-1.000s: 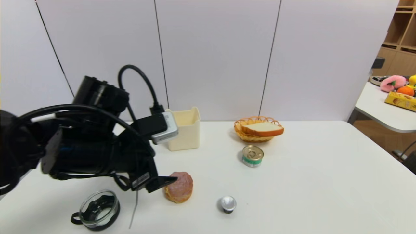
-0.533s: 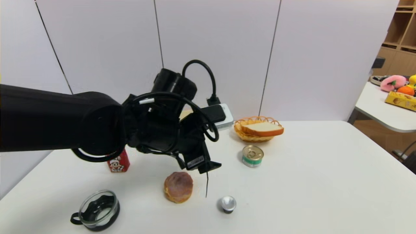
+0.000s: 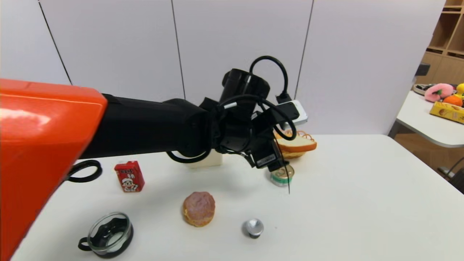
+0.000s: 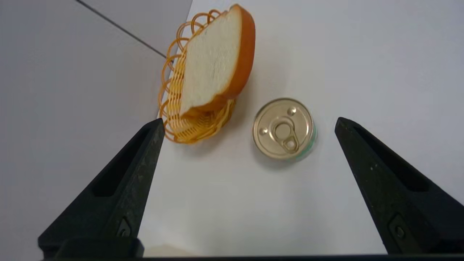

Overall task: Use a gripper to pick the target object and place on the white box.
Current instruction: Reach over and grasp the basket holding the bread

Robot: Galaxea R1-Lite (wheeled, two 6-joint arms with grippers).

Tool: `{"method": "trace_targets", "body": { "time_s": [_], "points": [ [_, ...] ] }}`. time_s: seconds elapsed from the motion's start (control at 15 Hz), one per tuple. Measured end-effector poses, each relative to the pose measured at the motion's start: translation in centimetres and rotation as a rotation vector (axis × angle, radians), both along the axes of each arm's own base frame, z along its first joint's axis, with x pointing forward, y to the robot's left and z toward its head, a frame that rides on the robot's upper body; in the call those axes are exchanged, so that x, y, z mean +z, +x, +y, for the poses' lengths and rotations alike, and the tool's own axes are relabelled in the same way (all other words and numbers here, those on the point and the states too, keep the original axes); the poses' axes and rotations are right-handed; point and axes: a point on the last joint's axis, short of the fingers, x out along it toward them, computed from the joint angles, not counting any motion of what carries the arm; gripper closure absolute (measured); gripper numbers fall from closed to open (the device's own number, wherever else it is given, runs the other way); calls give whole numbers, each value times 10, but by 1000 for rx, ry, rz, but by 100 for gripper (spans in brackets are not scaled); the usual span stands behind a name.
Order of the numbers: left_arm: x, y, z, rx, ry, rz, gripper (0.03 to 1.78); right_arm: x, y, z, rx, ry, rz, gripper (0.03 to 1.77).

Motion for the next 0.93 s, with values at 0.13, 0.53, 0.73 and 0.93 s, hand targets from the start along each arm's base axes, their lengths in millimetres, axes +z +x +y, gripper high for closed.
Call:
{"method": "trace_targets", "body": {
  "time_s": [0.13,0.53,0.73,0.93],
  "points": [
    [-12,6,-20,-11,-42,-8,12,0,0,0,0,0,0,10],
    [-52,31,-60,-14,-167,-59,12,0,0,0,0,0,0,10],
    [-71,40,-70,-15,-166,-66,12,0,0,0,0,1,0,10],
    [-83,50,-74,-2,-162,-78,12,0,0,0,0,0,0,10]
  ]
}}
